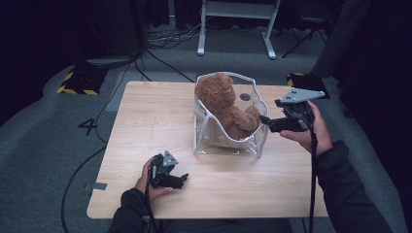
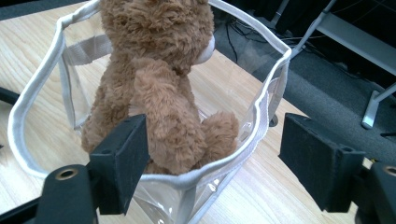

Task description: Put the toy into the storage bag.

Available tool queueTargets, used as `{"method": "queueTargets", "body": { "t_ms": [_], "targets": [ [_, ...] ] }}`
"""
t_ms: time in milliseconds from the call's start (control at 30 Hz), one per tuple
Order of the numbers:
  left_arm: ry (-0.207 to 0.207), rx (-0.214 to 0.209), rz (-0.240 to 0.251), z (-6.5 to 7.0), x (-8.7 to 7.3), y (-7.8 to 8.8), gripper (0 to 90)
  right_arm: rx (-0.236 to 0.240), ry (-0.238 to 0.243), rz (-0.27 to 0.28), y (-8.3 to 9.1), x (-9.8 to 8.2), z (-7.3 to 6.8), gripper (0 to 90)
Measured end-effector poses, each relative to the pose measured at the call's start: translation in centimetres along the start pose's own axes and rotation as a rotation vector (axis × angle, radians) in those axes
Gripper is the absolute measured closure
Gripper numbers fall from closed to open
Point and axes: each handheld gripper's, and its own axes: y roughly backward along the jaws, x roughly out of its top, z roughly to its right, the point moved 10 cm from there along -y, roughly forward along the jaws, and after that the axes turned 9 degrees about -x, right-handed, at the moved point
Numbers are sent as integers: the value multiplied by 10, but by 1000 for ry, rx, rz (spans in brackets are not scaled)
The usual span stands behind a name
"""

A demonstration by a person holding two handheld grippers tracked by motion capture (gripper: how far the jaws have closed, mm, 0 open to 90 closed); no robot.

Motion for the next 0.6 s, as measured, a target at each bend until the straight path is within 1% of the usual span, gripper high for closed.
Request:
{"method": "queueTargets", "body": {
  "t_ms": [133, 300, 600],
  "targets": [
    [0, 0, 0, 0, 0, 0, 127, -1, -2, 6, 5, -2, 3, 235],
    [1, 0, 1, 0, 0, 0, 127, -7, 14, -1, 9, -6, 4, 235],
    [1, 0, 1, 0, 0, 0, 127, -9, 17, 4, 16, -11, 8, 236]
  ]
}}
